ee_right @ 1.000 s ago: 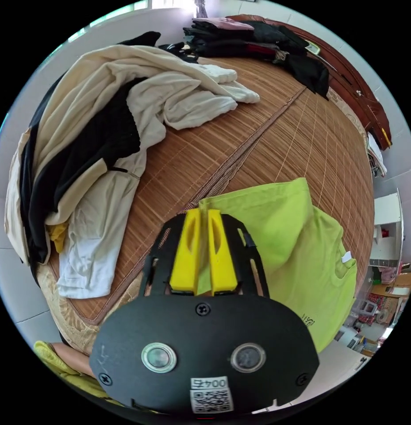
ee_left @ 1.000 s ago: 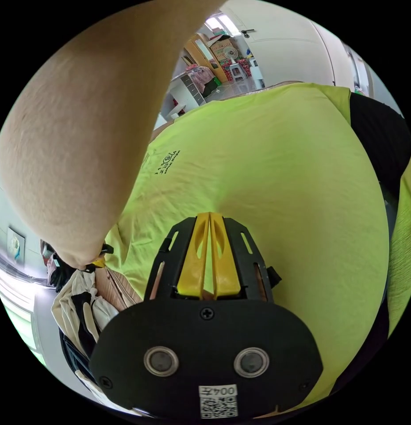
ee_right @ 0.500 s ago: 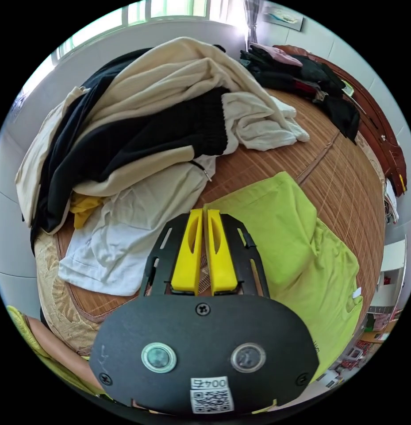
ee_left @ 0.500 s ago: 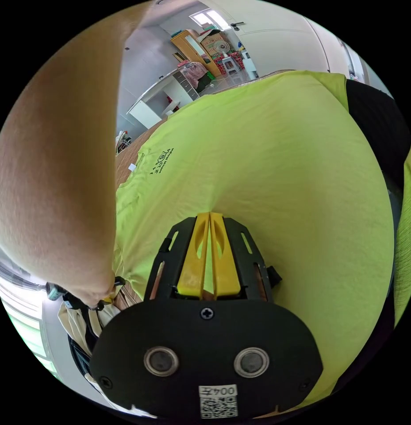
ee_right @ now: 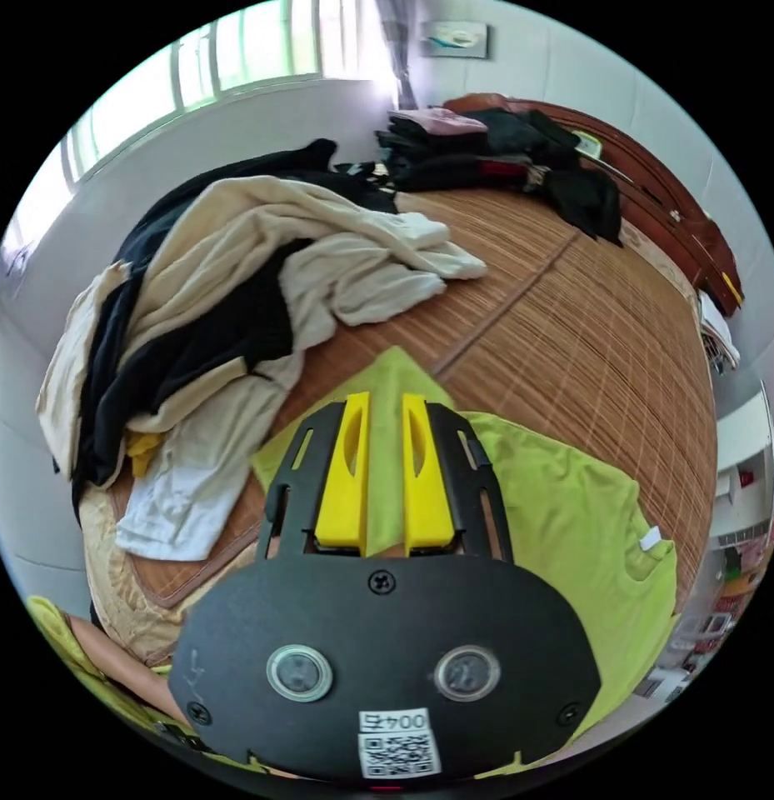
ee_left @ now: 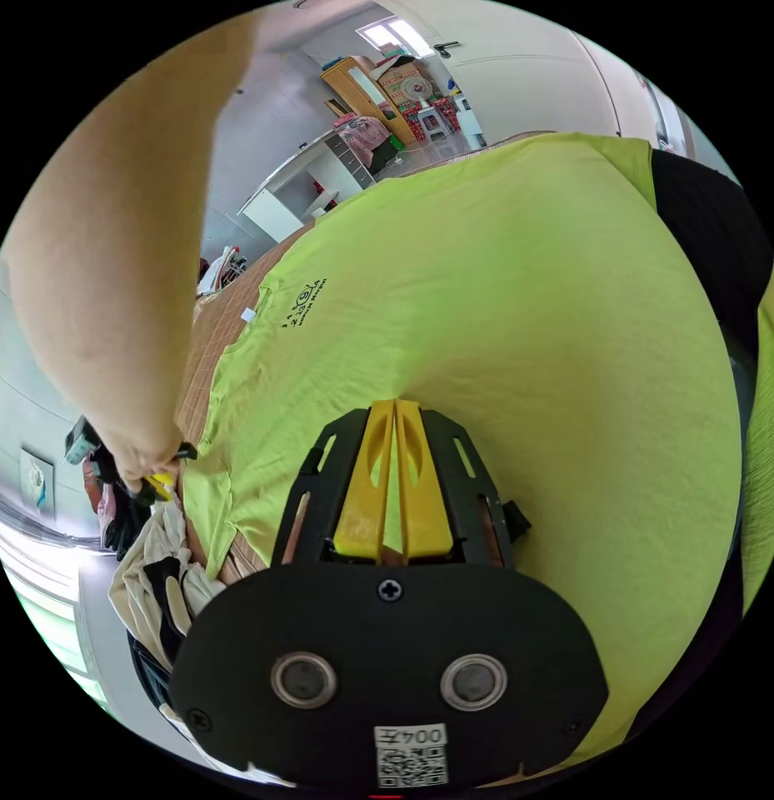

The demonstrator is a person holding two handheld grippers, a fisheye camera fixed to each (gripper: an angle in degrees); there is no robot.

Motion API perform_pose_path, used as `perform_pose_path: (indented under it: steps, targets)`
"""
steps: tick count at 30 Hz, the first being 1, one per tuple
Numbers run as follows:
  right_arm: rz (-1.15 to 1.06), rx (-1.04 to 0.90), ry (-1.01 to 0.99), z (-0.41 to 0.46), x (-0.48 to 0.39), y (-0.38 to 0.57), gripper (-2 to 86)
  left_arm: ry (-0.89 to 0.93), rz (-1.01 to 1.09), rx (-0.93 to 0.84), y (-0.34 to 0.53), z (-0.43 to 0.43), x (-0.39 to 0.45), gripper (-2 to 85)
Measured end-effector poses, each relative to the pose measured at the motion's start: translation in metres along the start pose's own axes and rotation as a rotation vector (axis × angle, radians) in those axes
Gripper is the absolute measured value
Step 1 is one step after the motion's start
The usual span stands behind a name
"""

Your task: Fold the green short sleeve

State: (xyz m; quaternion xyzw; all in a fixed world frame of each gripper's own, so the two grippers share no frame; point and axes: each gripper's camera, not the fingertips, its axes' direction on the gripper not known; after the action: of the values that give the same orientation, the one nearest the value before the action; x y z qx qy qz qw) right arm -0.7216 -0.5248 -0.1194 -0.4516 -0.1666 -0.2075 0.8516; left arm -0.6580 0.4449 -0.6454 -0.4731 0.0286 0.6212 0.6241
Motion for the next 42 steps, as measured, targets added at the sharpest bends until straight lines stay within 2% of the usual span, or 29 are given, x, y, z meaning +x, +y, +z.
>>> perform_pose_path:
  steps: [3,8,11,13,16,19,21,24,29,33,35,38,42]
  targets:
    - [-0.033,-0.094,0.019,0.027,0.011,-0.037,7.1,0.003,-0.002,0.001,-0.002,-0.001,0.002,0.9]
    - [-0.143,-0.150,0.087,0.061,-0.028,-0.085,7.2,0.007,-0.005,0.003,-0.005,-0.003,0.004,1.0]
    - [-0.176,-0.293,0.097,0.110,-0.046,-0.106,4.1,0.004,-0.003,0.004,-0.007,-0.004,0.007,1.0]
    - [-0.247,-0.212,0.099,0.109,-0.068,-0.121,1.8,0.005,-0.004,0.004,-0.009,-0.005,0.009,1.0]
    - [-0.378,-0.057,0.049,0.099,-0.105,-0.128,3.4,0.005,-0.002,0.006,-0.011,-0.006,0.011,1.0]
    - [-0.369,-0.074,0.176,0.108,-0.123,-0.135,7.3,0.005,-0.001,0.008,-0.014,-0.008,0.014,0.9]
    - [-0.325,-0.014,0.167,0.097,-0.122,-0.128,6.6,0.005,-0.001,0.008,-0.016,-0.010,0.016,0.9]
    - [-0.291,0.040,0.004,0.077,-0.120,-0.098,2.5,0.004,0.000,0.008,-0.019,-0.011,0.018,0.8]
    - [-0.334,-0.047,-0.039,0.094,-0.143,-0.042,-0.3,0.002,0.002,0.006,-0.026,-0.015,0.024,0.8]
    - [-0.336,-0.161,-0.087,0.143,-0.174,-0.026,-0.6,0.000,0.003,0.005,-0.031,-0.018,0.028,0.8]
    - [-0.423,-0.123,-0.035,0.143,-0.201,-0.024,-0.7,-0.004,0.005,0.006,-0.034,-0.020,0.030,0.9]
    - [-0.406,-0.048,-0.053,0.128,-0.214,-0.026,-0.7,-0.009,0.008,0.005,-0.038,-0.022,0.034,0.9]
    - [-0.461,-0.198,-0.120,0.150,-0.235,-0.008,-0.6,-0.015,0.010,0.006,-0.042,-0.026,0.038,0.9]
